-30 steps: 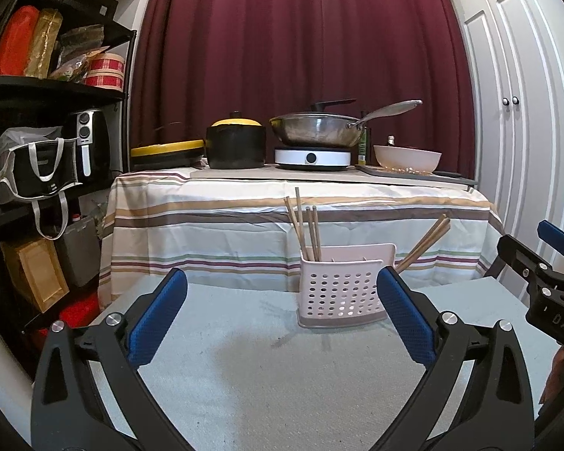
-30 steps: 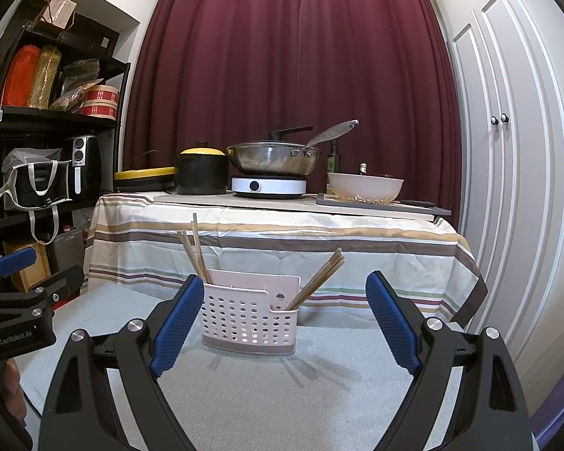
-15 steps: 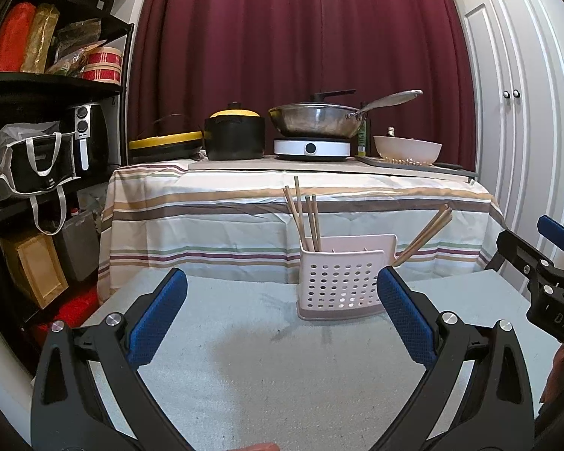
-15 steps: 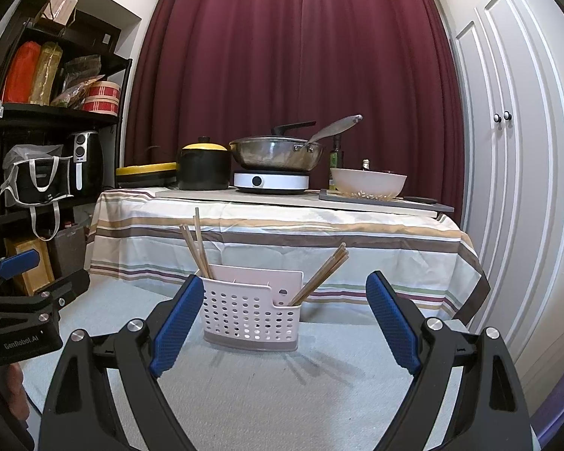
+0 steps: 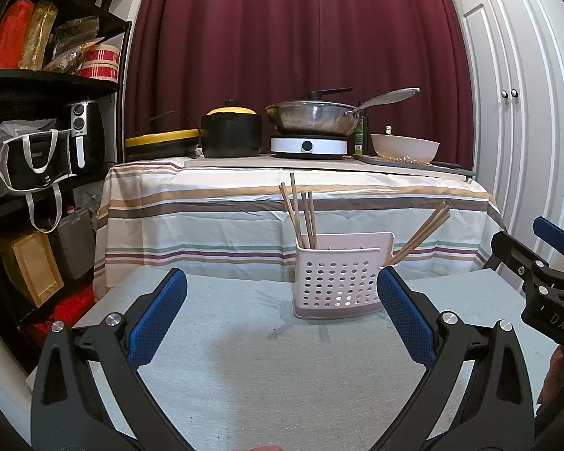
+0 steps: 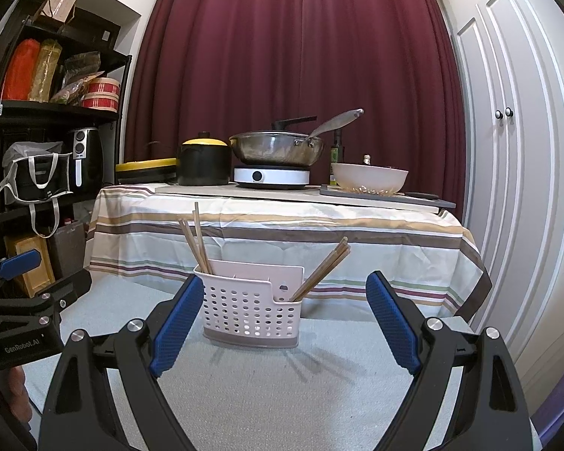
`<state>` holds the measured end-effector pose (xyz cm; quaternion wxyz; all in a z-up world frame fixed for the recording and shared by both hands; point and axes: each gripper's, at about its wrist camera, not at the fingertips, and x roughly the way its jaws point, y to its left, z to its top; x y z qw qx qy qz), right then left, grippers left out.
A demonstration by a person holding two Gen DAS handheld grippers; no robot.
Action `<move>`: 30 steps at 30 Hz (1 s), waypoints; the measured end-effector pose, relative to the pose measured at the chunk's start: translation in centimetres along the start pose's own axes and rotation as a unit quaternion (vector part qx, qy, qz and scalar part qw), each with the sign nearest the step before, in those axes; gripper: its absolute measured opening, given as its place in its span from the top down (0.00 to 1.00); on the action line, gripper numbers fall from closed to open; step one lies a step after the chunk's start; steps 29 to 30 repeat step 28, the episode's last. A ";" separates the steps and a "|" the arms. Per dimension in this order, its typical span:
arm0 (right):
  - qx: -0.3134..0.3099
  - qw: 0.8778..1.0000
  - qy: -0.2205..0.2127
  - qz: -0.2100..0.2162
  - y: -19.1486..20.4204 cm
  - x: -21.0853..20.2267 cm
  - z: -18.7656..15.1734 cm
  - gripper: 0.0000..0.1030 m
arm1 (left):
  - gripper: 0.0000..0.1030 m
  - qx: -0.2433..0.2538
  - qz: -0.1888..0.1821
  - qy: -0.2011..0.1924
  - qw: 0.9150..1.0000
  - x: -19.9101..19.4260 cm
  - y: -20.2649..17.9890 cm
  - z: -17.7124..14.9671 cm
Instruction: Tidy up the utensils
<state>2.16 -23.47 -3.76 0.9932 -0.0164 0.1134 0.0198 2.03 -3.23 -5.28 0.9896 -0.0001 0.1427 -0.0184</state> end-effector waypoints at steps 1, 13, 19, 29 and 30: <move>0.000 1.000 0.001 0.000 0.0 0.1 -0.1 0.17 | 0.04 0.001 -0.002 0.002 1.000 0.1 0.0 -0.1; 0.001 1.000 0.010 0.000 0.3 0.7 -0.6 0.17 | 0.04 0.012 -0.003 0.007 1.000 1.0 -0.5 -0.6; 0.001 1.000 0.016 0.000 0.2 1.1 -0.8 0.17 | 0.04 0.002 -0.013 0.023 1.000 1.9 -0.2 -0.8; 0.014 0.999 0.037 -0.003 -0.7 2.9 -1.9 0.17 | 0.04 -0.009 -0.010 0.060 0.998 5.2 0.4 -2.3; 0.014 0.999 0.037 -0.003 -0.7 2.9 -1.9 0.17 | 0.04 -0.009 -0.010 0.060 0.998 5.2 0.4 -2.3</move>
